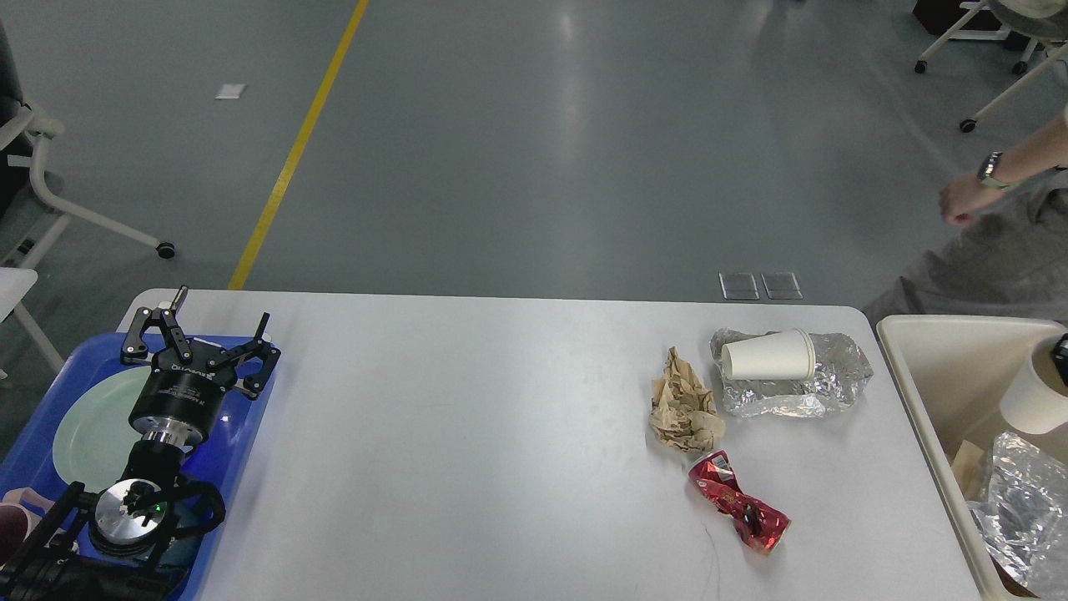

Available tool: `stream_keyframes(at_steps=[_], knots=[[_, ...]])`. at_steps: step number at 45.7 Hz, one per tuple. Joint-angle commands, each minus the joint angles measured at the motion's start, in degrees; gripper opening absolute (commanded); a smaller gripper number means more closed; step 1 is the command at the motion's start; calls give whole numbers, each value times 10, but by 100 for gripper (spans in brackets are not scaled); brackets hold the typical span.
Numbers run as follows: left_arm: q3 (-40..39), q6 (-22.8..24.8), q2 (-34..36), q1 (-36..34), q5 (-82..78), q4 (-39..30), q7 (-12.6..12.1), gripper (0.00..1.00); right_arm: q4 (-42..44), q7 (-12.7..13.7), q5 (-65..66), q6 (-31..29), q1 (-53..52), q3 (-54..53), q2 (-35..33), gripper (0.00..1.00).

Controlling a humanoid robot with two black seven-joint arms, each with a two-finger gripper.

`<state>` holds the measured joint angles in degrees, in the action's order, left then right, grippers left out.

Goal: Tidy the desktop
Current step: 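Carry the small white paper cup into the white bin and release, then raise the right gripper out of the bin toward the red can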

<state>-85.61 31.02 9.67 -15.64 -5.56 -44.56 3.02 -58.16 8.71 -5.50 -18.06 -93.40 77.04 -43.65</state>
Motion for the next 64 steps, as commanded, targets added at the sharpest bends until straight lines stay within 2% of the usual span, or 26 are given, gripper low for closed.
stream_keyframes(at_steps=[1, 7, 17, 20, 38, 39, 42, 44, 46, 49, 64], knots=[[0, 0, 0, 0, 0, 0, 1, 97, 112, -1, -2, 74, 173, -100, 1, 0], [0, 0, 0, 0, -1, 0, 1, 97, 233, -4, -3, 109, 330, -188, 35, 0], [0, 0, 0, 0, 0, 0, 1, 97, 548, -2, -11, 112, 594, -274, 184, 0], [0, 0, 0, 0, 0, 0, 1, 97, 612, -3, -11, 112, 640, -288, 217, 0], [0, 0, 0, 0, 0, 0, 1, 97, 626, -2, -11, 128, 658, -295, 234, 0], [0, 0, 0, 0, 0, 0, 0, 97, 626, -2, -11, 132, 658, -295, 233, 11], [0, 0, 0, 0, 0, 0, 1, 97, 625, -3, -11, 142, 660, -291, 230, 53], [0, 0, 0, 0, -1, 0, 1, 97, 625, -3, -11, 144, 660, -291, 230, 73], [0, 0, 0, 0, 0, 0, 1, 97, 624, -4, -11, 143, 659, -290, 232, 86], [0, 0, 0, 0, -1, 0, 0, 97, 624, -4, -11, 145, 657, -290, 232, 99], [0, 0, 0, 0, 0, 0, 1, 97, 617, -5, -11, 137, 648, -291, 232, 100]])
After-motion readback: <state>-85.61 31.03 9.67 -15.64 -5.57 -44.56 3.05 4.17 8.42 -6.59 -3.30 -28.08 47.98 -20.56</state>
